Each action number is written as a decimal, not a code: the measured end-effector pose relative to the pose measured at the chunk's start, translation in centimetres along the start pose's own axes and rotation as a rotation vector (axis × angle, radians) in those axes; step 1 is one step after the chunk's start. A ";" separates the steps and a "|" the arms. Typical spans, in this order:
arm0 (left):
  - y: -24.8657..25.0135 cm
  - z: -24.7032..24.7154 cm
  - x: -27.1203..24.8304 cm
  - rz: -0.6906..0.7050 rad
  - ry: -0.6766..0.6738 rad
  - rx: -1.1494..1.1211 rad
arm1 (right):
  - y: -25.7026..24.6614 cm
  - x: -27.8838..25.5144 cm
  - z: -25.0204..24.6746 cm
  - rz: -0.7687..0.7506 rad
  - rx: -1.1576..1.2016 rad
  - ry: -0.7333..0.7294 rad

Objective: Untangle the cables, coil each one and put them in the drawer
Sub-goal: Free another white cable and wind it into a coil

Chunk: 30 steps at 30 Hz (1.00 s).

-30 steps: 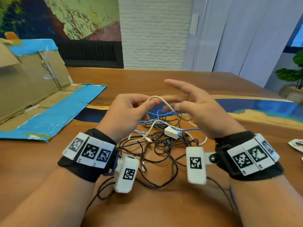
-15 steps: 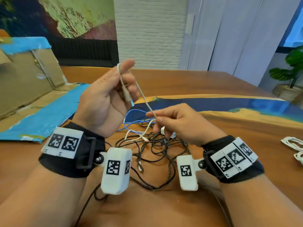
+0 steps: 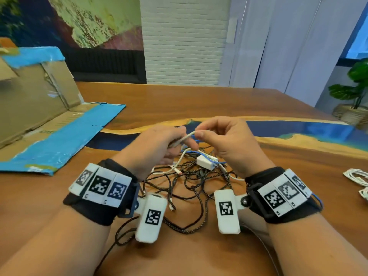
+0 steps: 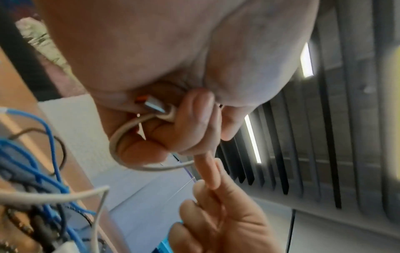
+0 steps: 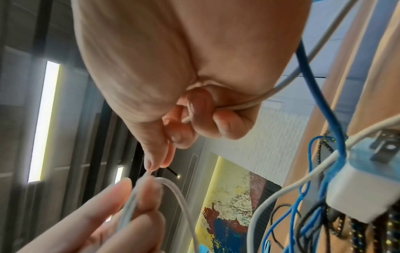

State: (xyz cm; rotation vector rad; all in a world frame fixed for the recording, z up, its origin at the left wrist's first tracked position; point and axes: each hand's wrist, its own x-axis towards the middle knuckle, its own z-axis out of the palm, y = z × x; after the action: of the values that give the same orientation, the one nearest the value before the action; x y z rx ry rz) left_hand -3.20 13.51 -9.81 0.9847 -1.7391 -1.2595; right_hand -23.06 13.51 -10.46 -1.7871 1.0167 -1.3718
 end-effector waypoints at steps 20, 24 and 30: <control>-0.6 0.2 0.8 0.096 0.348 0.194 | -1.4 -1.0 1.8 0.129 -0.289 -0.370; -0.3 0.1 0.5 -0.084 0.127 0.158 | -0.7 0.0 0.5 0.109 0.060 -0.086; 0.5 0.0 -0.5 -0.065 -0.087 -0.214 | 0.8 0.2 0.4 0.143 0.212 0.048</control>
State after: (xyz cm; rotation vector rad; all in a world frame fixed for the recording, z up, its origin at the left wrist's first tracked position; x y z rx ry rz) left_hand -3.03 14.06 -9.43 0.8784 -1.6072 -1.5152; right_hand -22.75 12.95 -11.10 -1.5050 0.9651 -1.3837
